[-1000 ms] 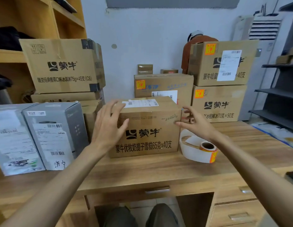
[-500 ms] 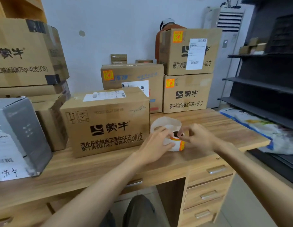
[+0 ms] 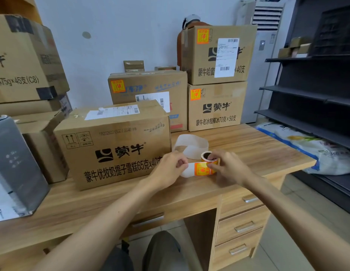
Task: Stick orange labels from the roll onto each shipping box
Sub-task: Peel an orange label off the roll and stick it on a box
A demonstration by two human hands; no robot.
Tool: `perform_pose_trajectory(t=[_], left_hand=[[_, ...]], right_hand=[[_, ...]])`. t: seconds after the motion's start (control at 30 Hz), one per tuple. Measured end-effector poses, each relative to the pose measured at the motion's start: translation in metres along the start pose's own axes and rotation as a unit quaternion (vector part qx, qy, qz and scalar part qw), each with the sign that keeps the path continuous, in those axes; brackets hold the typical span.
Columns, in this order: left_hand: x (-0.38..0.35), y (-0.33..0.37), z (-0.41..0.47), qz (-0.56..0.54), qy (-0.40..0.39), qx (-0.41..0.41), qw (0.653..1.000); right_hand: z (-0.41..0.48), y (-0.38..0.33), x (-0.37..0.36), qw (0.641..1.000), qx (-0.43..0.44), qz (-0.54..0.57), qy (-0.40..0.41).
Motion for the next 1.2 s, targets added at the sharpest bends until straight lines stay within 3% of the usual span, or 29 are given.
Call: perform_pose_trajectory(t=[0.33, 0.5, 0.9, 1.0, 1.2], left_hand=[[-0.006, 0.012, 0.011, 0.082, -0.039, -0.001, 0.996], [-0.016, 0.007, 0.020, -0.010, -0.042, 0.002, 0.999], [-0.010, 0.001, 0.013, -0.052, -0.051, 0.001, 0.997], [-0.008, 0.004, 0.009, -0.090, -0.056, 0.000, 0.994], [-0.012, 0.007, 0.004, -0.111, -0.084, -0.017, 0.990]], right_hand=[[-0.002, -0.005, -0.004, 1.000, -0.002, 0.011, 0.026], [-0.004, -0.005, -0.004, 0.999, 0.001, 0.022, 0.028], [-0.019, -0.037, 0.003, 0.988, 0.047, -0.052, 0.135], [-0.025, -0.049, -0.010, 0.988, 0.063, -0.082, 0.112], [-0.026, -0.046, -0.020, 0.993, 0.030, -0.040, 0.103]])
Point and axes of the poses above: each hand's wrist, its own z-axis towards the middle knuckle, its own x-axis out of the back of the hand, y = z × x, the point moved 10 cm from there along z, towards the middle knuckle, and after that the axes turned 1 degree about z, right-handed, at the moved point
